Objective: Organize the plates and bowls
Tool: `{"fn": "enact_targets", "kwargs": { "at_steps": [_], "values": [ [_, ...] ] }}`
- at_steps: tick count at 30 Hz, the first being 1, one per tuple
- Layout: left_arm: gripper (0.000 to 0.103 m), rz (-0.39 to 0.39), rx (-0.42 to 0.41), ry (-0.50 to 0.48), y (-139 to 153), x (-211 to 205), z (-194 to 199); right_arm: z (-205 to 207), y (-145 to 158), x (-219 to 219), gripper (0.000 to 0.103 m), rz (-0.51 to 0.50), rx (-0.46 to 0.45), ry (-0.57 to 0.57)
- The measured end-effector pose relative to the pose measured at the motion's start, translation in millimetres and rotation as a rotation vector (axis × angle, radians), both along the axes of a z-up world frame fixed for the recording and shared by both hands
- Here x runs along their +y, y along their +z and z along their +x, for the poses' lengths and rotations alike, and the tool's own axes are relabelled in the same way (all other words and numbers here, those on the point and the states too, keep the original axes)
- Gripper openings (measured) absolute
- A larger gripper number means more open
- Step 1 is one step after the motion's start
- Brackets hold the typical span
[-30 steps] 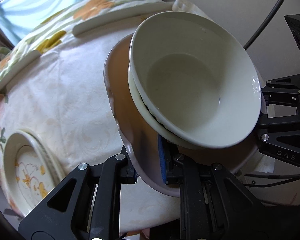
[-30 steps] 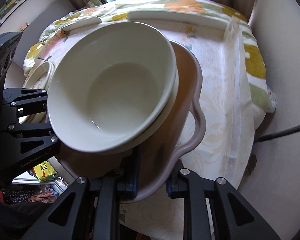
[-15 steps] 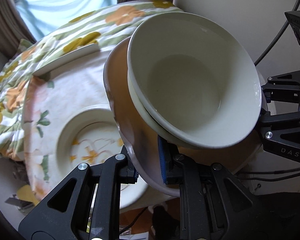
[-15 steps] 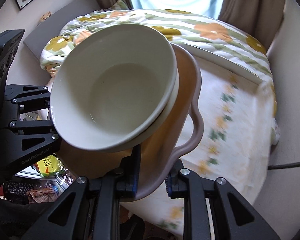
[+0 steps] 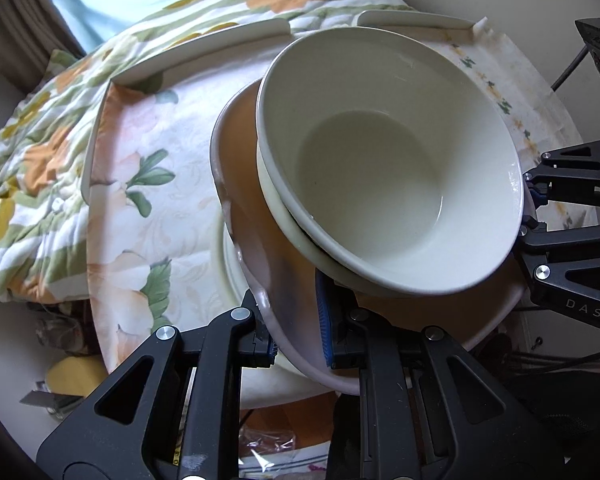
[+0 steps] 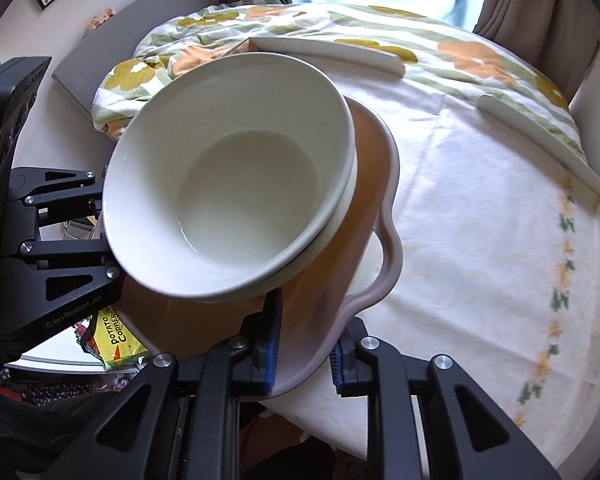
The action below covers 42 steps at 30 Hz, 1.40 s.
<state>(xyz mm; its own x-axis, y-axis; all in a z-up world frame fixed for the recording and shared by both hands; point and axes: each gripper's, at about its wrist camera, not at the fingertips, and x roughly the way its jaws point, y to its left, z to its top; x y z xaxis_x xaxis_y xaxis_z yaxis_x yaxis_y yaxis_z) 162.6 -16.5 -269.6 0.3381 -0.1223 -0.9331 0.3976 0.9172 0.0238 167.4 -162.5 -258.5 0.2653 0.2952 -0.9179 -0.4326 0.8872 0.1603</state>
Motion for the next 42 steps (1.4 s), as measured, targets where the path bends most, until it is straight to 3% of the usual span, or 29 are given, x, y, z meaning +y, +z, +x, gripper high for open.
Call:
{"fn": "enact_targets", "kwargs": {
  "at_steps": [12,23,28,29,31,33,34,42],
  "values": [
    [0.014,-0.034,0.029,-0.038,-22,14,10,-8,-8,8,0.019,-0.040,-0.002,-0.053],
    [0.015,0.010,0.033,-0.059,-20,11,15,-2,-7,13,0.019,-0.082,0.015,-0.082],
    [0.019,0.002,0.086,-0.079,-16,12,17,0,-5,14,0.022,-0.105,0.042,-0.089],
    [0.022,0.000,0.094,-0.088,-15,12,17,0,-3,13,0.024,-0.111,0.048,-0.091],
    [0.031,0.007,0.103,-0.107,-11,11,15,1,-1,13,0.038,-0.128,0.060,-0.091],
    [0.066,0.032,0.092,-0.135,-7,8,13,0,2,13,0.049,-0.128,0.069,-0.090],
    [0.091,0.023,0.087,-0.146,-3,8,13,0,3,11,0.049,-0.120,0.075,-0.093],
    [0.094,0.010,0.066,-0.135,12,11,5,-11,16,8,0.049,-0.108,0.069,-0.113]
  ]
}}
